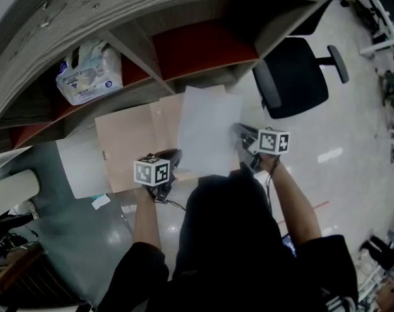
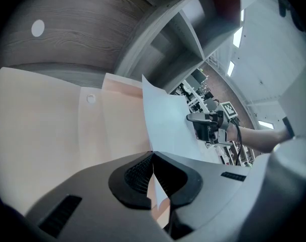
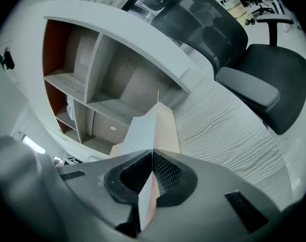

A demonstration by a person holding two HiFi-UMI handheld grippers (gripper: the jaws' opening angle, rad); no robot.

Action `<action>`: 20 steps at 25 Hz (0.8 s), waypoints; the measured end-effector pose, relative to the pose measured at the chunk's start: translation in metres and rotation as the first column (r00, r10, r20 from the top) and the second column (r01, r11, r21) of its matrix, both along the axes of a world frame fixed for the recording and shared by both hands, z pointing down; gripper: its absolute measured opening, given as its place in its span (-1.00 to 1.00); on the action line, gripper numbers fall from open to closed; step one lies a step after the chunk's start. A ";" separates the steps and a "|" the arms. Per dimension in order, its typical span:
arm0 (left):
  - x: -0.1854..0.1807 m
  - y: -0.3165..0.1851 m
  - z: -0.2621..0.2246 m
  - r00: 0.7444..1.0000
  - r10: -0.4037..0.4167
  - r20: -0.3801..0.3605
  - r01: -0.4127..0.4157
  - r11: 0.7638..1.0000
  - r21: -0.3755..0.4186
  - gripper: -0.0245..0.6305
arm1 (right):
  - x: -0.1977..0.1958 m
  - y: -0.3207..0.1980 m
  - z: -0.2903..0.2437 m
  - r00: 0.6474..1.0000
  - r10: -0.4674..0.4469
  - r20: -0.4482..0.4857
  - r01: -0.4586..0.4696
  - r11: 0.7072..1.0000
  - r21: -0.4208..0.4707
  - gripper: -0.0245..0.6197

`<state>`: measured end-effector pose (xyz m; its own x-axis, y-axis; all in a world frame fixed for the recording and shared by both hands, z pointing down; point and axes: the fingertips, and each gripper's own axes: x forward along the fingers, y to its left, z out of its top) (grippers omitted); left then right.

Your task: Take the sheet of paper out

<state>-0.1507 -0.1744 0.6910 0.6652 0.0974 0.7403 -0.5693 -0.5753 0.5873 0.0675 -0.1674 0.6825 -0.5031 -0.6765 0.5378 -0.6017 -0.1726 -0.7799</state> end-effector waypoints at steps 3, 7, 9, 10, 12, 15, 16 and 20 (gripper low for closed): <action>-0.002 0.000 -0.003 1.000 -0.007 -0.005 0.007 1.000 0.007 -0.78 | -0.004 -0.002 -0.009 0.999 -0.022 -0.033 0.023 1.000 0.020 -0.86; -0.003 0.000 -0.009 1.000 -0.014 -0.015 0.014 1.000 0.027 -0.78 | -0.009 -0.006 -0.020 0.997 -0.039 -0.066 0.042 0.998 0.041 -0.87; -0.003 0.000 -0.013 1.000 -0.014 -0.017 0.014 0.999 0.046 -0.78 | -0.013 -0.007 -0.024 0.995 -0.049 -0.082 0.053 0.997 0.052 -0.87; -0.003 -0.001 -0.016 1.000 -0.013 -0.018 0.014 0.998 0.057 -0.78 | -0.014 -0.008 -0.026 0.994 -0.055 -0.092 0.060 0.997 0.057 -0.87; -0.004 -0.001 -0.020 1.000 -0.016 -0.021 0.017 0.997 0.076 -0.78 | -0.017 -0.009 -0.032 0.991 -0.068 -0.119 0.077 0.994 0.072 -0.87; -0.007 -0.002 -0.026 0.999 -0.026 -0.025 0.028 0.994 0.106 -0.78 | -0.021 -0.010 -0.041 0.981 -0.090 -0.170 0.107 0.990 0.093 -0.87; -0.008 -0.001 -0.028 0.999 -0.032 -0.027 0.034 0.993 0.114 -0.78 | -0.022 -0.010 -0.044 0.979 -0.095 -0.182 0.114 0.988 0.101 -0.87; -0.014 0.000 -0.037 0.996 -0.074 -0.049 0.080 0.985 0.152 -0.78 | -0.020 -0.008 -0.057 0.971 -0.088 -0.222 0.121 0.983 0.138 -0.87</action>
